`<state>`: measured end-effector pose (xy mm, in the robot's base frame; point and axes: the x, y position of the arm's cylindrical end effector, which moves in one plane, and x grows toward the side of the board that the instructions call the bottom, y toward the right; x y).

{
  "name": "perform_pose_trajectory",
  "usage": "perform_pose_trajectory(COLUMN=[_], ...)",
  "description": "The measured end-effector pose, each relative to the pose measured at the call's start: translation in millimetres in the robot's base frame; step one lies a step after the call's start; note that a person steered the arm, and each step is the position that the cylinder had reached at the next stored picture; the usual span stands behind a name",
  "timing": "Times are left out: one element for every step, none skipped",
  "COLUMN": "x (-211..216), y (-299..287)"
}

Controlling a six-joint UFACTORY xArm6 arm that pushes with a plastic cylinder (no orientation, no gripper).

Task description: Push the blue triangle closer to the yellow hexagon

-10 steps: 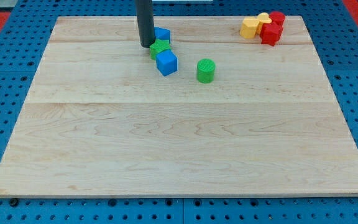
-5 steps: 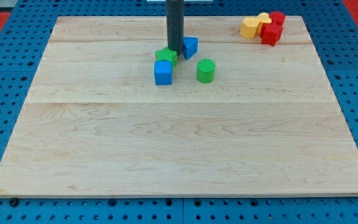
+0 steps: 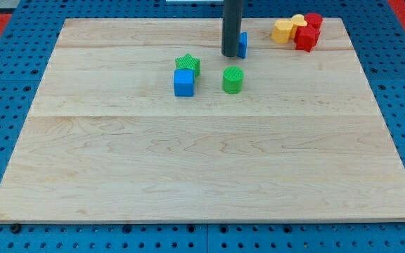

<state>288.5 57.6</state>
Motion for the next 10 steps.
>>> perform_pose_trajectory(x=[-1.5, -8.2, -18.6, -24.0, -24.2, -24.2, -24.2, -24.2, -24.2, -27.9], y=[-5.2, -20.6, -18.6, 9.5, 32.5, 41.8, 49.5, 56.3, 56.5, 57.0])
